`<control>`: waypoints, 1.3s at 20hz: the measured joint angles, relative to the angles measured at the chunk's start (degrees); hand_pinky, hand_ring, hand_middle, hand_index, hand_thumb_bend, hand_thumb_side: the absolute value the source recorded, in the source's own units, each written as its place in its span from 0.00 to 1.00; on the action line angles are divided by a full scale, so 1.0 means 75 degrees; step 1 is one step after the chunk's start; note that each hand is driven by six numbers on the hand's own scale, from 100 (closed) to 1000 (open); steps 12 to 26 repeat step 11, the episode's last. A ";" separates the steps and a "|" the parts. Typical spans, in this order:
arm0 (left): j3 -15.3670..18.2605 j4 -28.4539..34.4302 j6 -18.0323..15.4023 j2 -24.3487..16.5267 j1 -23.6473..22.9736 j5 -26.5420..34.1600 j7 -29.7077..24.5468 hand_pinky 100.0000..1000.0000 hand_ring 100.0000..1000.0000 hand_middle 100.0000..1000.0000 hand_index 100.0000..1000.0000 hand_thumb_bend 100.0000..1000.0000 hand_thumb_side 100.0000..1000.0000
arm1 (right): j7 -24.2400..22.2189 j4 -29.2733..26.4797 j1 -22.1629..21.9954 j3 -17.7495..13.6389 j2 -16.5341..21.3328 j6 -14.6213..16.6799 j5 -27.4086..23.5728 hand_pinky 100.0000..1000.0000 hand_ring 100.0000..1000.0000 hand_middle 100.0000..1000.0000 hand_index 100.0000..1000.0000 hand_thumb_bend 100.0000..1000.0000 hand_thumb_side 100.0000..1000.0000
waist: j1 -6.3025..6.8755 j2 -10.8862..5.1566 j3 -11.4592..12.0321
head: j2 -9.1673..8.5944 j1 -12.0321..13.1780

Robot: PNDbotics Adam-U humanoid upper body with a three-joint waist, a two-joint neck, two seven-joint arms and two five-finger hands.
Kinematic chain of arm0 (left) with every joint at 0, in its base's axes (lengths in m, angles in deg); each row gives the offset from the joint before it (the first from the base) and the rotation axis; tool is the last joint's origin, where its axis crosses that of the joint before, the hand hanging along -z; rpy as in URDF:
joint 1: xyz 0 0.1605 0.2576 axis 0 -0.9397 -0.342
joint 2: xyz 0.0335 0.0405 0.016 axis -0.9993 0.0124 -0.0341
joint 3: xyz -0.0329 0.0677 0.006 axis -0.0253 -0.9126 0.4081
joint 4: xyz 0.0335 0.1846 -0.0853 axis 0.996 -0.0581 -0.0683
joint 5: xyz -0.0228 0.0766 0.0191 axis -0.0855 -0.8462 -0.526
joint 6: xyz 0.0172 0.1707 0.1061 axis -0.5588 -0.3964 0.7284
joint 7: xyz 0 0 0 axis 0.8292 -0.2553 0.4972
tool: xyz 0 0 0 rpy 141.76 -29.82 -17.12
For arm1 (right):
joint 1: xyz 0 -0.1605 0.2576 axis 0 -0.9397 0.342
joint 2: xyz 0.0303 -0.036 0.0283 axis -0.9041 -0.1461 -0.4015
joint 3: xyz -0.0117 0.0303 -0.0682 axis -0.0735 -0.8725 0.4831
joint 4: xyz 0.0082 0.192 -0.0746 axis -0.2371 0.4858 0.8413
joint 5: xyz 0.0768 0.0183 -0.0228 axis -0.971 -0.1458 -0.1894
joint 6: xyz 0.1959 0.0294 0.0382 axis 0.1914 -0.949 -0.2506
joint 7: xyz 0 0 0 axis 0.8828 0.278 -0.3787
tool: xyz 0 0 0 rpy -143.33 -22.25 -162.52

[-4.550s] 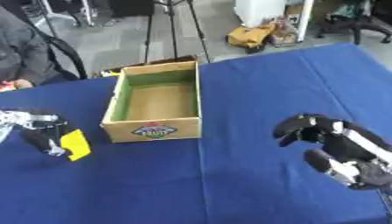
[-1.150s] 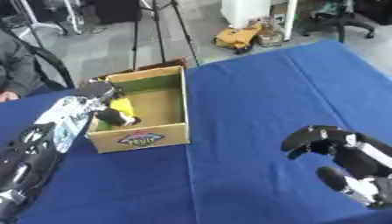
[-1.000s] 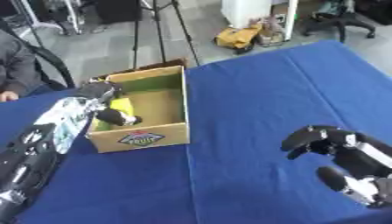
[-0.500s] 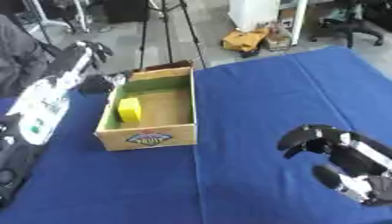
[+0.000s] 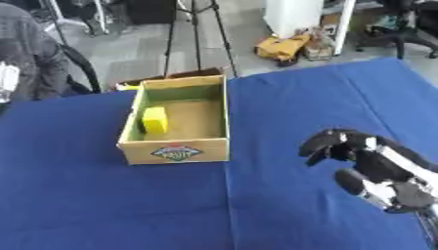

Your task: Pick up objects on the table and place them in the box.

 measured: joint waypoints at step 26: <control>0.0274 -0.0003 -0.0651 0.0744 -0.1475 0.0578 0.0897 0.58 0.45 0.48 0.72 0.26 0.82 | 0.0211 0.0003 -0.0016 -0.0035 -0.0012 -0.0164 -0.0117 0.68 0.76 0.72 0.77 0.20 0.52 | -0.0013 -0.0010 0.0222 | 0.0216 0.0042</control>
